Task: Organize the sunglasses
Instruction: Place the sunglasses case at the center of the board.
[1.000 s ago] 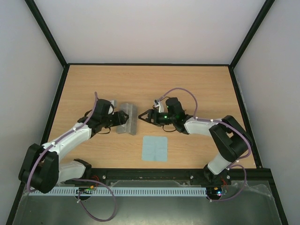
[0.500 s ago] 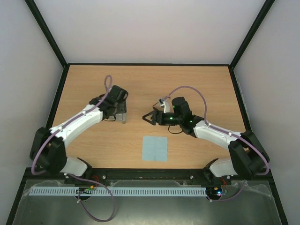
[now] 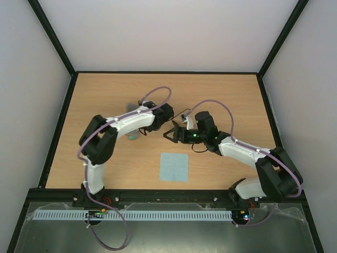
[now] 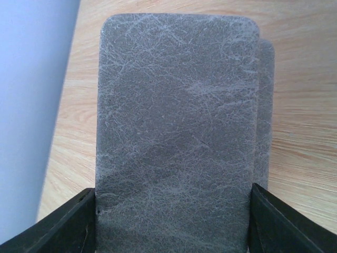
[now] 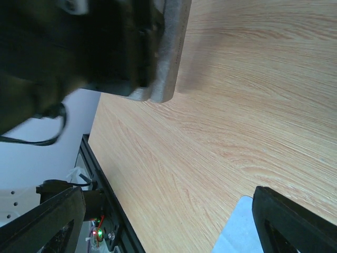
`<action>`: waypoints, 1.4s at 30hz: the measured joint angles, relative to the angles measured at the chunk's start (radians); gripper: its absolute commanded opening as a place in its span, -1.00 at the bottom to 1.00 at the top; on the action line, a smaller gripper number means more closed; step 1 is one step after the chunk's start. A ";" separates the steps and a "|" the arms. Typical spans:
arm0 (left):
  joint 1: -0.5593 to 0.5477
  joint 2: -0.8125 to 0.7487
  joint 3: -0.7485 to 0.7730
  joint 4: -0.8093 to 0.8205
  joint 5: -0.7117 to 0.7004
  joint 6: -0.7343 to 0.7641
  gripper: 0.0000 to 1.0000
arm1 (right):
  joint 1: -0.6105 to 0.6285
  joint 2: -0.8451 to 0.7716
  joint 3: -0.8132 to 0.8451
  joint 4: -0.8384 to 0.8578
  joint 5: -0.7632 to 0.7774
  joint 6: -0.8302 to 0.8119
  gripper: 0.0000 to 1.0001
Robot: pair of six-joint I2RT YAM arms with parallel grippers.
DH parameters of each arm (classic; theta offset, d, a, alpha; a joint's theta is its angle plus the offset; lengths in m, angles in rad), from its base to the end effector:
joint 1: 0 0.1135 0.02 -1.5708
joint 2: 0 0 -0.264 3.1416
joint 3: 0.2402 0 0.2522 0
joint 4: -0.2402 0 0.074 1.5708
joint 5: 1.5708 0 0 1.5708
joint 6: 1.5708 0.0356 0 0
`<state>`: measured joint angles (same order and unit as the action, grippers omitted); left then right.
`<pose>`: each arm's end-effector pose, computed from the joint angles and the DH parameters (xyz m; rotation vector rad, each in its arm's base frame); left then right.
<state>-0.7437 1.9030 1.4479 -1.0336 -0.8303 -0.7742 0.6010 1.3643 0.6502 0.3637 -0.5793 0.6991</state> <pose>0.2831 -0.2247 0.2116 -0.0807 2.4205 0.7059 0.2263 0.1788 0.2212 -0.3324 2.1083 1.3800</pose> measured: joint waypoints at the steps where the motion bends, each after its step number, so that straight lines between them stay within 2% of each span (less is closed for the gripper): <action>1: -0.006 0.041 0.023 -0.032 -0.027 -0.020 -0.08 | -0.002 0.000 -0.003 0.000 -0.003 0.000 0.76; 4: -0.018 0.158 0.062 -0.099 -0.082 -0.061 -0.02 | -0.006 0.000 -0.005 0.000 -0.013 0.000 0.76; 7: -0.022 0.246 0.073 -0.146 -0.125 -0.073 0.16 | -0.007 -0.001 -0.006 0.000 -0.021 0.000 0.76; 9: -0.023 0.265 0.074 -0.164 -0.140 -0.072 0.31 | -0.008 -0.001 -0.007 0.000 -0.025 0.000 0.77; 14: -0.026 0.257 0.090 -0.174 -0.143 -0.057 0.53 | -0.008 -0.001 -0.008 0.000 -0.034 0.000 0.76; 23: -0.039 0.187 0.100 -0.087 -0.103 0.001 0.64 | -0.010 -0.001 -0.008 0.000 -0.045 0.000 0.77; 37: -0.048 0.166 0.116 -0.016 -0.062 0.049 0.77 | -0.011 -0.001 -0.008 0.000 -0.046 -0.004 0.77; 42: -0.047 0.015 0.103 0.002 -0.047 0.060 0.86 | -0.009 0.004 -0.008 0.000 -0.040 -0.005 0.74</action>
<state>-0.7902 1.9182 1.5509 -1.0321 -0.8768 -0.7143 0.5922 1.3682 0.6422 0.3637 -0.6197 0.6937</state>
